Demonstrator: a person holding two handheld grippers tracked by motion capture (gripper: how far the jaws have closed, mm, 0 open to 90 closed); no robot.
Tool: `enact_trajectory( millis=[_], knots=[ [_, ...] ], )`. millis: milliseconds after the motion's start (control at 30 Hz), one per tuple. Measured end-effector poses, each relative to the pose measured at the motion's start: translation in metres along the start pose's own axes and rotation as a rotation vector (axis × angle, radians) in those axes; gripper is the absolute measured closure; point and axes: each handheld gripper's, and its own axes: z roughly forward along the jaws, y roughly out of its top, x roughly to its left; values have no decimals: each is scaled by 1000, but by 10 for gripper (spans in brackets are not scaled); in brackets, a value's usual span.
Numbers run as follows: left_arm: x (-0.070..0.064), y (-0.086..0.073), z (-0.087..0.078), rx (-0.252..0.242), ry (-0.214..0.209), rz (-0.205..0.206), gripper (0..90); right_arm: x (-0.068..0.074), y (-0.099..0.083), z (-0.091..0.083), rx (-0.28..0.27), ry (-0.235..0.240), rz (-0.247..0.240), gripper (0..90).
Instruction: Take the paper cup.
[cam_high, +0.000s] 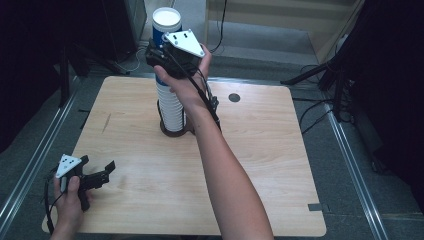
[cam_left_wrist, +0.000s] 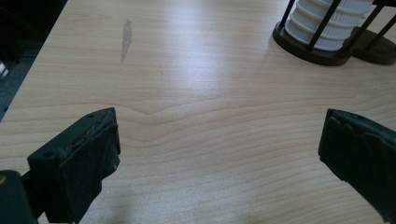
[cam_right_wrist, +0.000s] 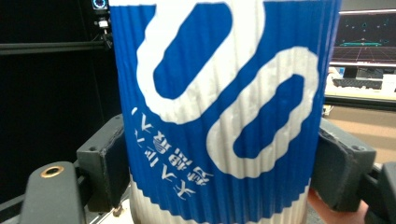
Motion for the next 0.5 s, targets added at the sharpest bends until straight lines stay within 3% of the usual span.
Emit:
enact_trajectory(
  millis=[500],
  knots=[
    [-1,0,0,-1,-2,5,0,-30,9,-23,-16,-46,1,184]
  ],
)
